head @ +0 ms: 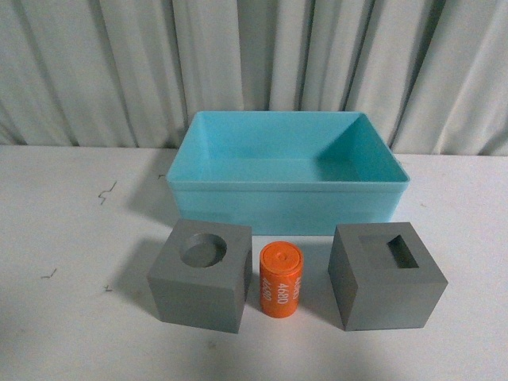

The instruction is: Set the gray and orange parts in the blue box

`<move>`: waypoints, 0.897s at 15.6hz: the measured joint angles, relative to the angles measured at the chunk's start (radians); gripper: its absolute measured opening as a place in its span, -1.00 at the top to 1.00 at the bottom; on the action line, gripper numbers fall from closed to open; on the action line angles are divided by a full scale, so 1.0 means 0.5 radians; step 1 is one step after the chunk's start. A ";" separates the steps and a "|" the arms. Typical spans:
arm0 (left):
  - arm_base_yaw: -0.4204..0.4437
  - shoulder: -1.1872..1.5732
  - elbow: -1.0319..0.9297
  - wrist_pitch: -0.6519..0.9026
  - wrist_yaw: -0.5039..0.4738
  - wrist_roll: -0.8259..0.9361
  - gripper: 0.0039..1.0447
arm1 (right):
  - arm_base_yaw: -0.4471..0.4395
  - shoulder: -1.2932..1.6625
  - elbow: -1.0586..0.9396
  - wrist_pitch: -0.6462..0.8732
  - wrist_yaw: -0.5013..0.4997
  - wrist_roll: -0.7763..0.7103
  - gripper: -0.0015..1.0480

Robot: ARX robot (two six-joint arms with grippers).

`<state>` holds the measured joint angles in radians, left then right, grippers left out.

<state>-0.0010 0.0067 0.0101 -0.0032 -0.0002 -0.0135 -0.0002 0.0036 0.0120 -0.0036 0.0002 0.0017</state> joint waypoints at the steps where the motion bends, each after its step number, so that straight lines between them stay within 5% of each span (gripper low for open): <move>1: 0.000 0.000 0.000 0.000 0.000 -0.001 -0.88 | 0.000 0.000 -0.001 0.001 0.000 0.001 -0.87; 14: 0.000 0.000 0.000 0.000 0.000 -0.001 -0.88 | 0.000 0.000 0.000 0.001 0.000 0.001 -0.87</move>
<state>-0.0010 0.0067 0.0101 -0.0032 -0.0002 -0.0139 -0.0002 0.0036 0.0120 -0.0032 0.0002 0.0021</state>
